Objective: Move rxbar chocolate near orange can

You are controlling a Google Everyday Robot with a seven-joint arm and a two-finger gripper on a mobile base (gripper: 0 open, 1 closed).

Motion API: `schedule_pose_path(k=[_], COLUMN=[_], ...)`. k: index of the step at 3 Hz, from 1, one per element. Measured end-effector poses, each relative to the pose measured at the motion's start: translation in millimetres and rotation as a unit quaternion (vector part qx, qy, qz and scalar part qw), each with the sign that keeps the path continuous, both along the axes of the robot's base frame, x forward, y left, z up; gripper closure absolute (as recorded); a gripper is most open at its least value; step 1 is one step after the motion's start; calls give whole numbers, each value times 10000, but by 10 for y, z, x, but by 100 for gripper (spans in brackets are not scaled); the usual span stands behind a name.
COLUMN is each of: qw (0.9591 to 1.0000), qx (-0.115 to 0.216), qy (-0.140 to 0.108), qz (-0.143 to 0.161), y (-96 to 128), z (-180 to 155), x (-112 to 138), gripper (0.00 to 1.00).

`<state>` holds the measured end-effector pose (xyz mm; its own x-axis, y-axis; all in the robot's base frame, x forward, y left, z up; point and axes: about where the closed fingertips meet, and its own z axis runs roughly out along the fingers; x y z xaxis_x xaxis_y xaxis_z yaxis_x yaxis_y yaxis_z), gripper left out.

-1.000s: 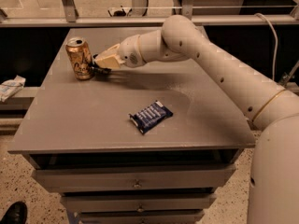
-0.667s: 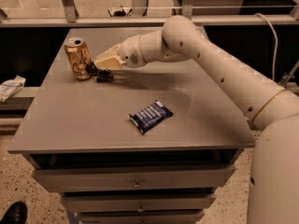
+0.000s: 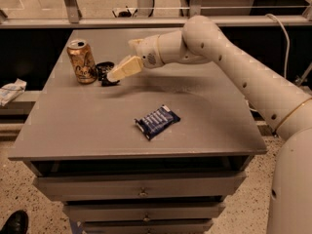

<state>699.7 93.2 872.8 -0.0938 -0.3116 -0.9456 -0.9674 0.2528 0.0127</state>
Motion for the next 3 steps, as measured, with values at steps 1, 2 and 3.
schedule_pose_path(k=[1,2,3], qw=[9983,9896,9896], qx=[144,328,328], qy=[-64,-241,-241], qz=[-565,-1382,-1382], y=[-602,-1464,-1464], z=[21,132,132], x=[229,497,497], gripper=[0,0,0])
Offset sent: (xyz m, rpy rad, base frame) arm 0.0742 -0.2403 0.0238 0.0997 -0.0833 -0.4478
